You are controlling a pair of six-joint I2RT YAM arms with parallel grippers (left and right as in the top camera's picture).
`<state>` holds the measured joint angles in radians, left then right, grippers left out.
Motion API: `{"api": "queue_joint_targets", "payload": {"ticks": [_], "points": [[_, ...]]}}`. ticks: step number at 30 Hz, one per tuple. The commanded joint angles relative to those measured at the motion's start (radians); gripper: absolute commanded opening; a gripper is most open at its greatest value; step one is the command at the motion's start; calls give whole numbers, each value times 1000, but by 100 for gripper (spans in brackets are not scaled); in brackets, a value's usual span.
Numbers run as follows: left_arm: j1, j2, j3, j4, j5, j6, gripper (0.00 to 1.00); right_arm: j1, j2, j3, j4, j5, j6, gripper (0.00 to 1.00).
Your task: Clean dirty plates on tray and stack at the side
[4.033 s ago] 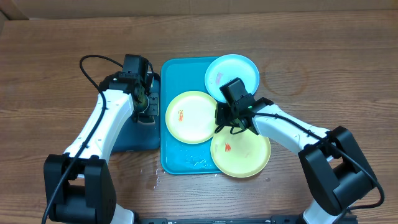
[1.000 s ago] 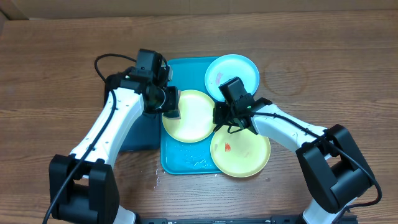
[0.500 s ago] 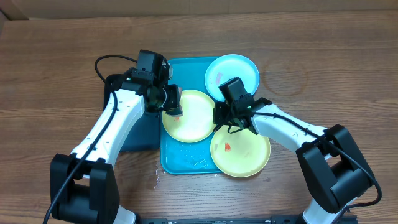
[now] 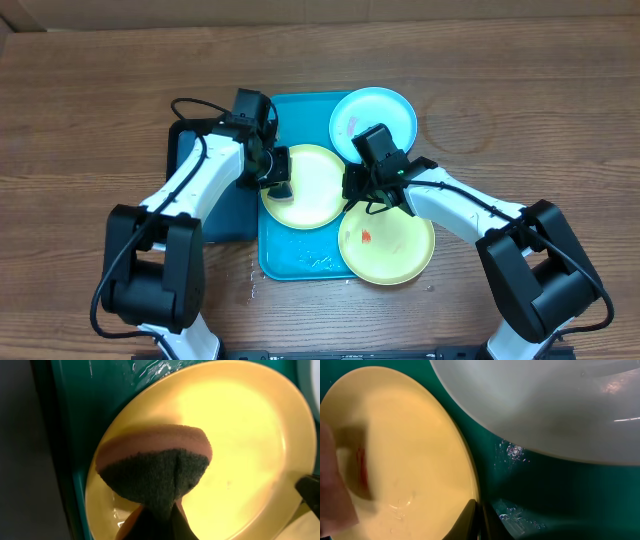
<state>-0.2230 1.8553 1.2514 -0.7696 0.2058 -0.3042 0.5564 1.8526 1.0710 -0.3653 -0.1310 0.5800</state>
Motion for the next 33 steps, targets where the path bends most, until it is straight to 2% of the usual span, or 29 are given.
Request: {"api": "queue_joint_targets", "payload": {"ticks": [1, 20, 27, 33], "points": [[-7, 22, 3, 3, -2, 36, 4, 0, 11, -4, 9, -5, 0, 5], [-7, 40, 45, -43, -37, 63, 4, 0, 11, -4, 16, -13, 0, 5], [-8, 116, 169, -151, -38, 80, 4, 0, 11, -4, 16, -13, 0, 5], [-8, 208, 182, -172, -49, 80, 4, 0, 11, -4, 16, -13, 0, 5]]}}
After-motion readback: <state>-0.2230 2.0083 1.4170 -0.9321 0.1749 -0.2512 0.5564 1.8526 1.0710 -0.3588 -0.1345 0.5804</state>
